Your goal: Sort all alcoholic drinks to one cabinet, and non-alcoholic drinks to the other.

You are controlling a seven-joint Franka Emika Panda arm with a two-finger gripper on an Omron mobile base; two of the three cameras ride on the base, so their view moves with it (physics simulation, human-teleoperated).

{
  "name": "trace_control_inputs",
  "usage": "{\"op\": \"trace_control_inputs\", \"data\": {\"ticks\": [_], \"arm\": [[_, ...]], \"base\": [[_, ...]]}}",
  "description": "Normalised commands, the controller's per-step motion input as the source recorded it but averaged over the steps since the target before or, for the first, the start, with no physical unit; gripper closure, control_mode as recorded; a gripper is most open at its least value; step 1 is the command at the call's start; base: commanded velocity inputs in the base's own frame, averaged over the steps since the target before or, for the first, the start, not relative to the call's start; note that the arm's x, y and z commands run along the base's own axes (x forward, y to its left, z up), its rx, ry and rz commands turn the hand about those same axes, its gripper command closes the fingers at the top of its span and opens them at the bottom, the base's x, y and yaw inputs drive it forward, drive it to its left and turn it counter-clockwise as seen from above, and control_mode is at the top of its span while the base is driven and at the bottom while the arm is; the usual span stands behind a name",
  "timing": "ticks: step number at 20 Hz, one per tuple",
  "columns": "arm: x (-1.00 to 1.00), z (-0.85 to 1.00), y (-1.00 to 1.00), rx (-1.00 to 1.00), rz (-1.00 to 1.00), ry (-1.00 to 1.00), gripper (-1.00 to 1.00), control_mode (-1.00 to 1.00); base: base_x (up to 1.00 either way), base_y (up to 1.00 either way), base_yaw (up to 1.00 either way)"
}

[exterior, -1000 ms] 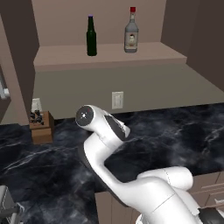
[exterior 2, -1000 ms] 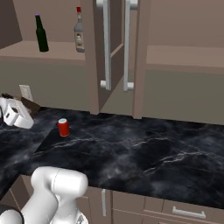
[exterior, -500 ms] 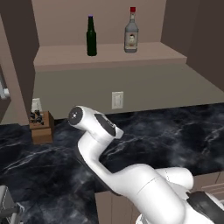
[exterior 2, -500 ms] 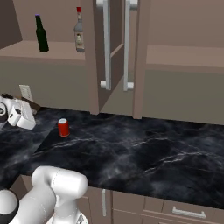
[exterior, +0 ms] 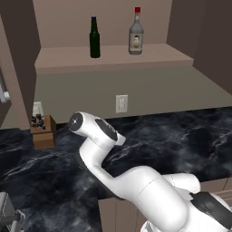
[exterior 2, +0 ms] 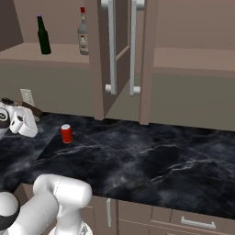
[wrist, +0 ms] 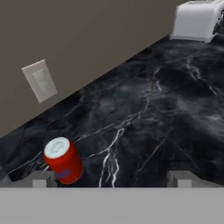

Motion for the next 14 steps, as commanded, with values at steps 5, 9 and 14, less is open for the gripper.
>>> {"op": "trace_control_inputs", "data": {"ticks": [5, 9, 14], "arm": [[0.12, -0.18, 0.00, 0.00, 0.00, 0.00, -1.00, -1.00], [0.15, -0.16, 0.00, 0.00, 0.00, 0.00, -1.00, -1.00], [0.22, -0.14, 0.00, 0.00, -0.02, 0.00, -1.00, -1.00]], "base": [[0.00, 0.00, 0.00], [0.00, 0.00, 0.00], [0.00, 0.00, 0.00]]}}
